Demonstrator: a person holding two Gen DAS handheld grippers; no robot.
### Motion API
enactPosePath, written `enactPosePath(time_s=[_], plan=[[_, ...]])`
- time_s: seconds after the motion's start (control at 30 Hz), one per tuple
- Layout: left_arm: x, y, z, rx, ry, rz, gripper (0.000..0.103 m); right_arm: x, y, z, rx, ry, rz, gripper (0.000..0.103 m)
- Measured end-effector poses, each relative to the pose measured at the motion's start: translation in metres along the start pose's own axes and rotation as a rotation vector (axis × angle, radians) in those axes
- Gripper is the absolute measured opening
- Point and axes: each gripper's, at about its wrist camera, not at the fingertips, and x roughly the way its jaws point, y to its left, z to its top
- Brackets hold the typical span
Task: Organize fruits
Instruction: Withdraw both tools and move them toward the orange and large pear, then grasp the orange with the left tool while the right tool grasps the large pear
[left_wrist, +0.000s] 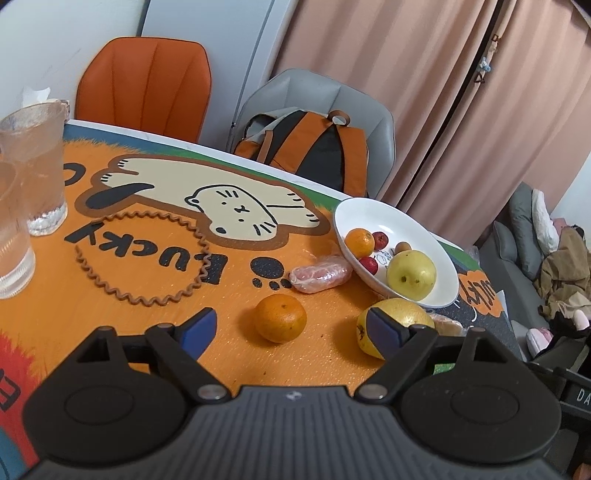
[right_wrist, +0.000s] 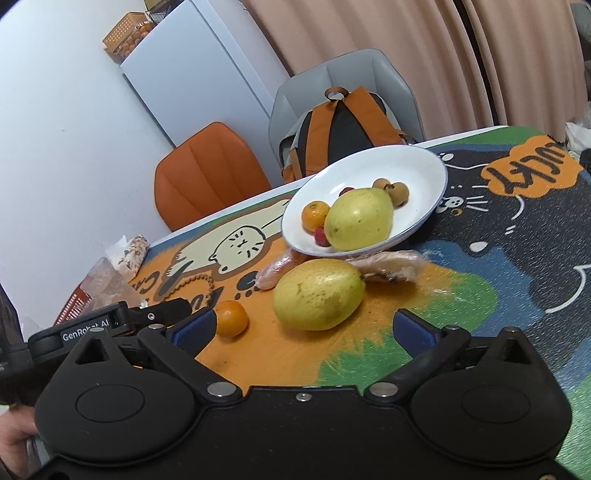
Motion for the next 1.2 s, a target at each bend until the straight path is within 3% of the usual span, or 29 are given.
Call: enactPosePath(time_s=[0.43,0.67,0.87,1.2], plan=[[0.013,0.009,-0.003,-0.021,-0.009,0.018,0.079,0.025,0.003,-0.002,0.026,-0.006,-0.028,0.1],[0.028,0.015,-0.003,-0.038,0.012,0.022,0.067,0.042,0.002,-0.002,0.033,0.018,-0.03,0.083],[0.037,0.014,-0.001,-0.035,0.023,0.017,0.065,0.052,-0.002,0.002,0.065,0.024,-0.036,0.083],[0.054,0.012,0.002,-0.042,0.05,0.01,0.052,0.067,0.0,0.006,0.066,0.038,-0.061,0.082]])
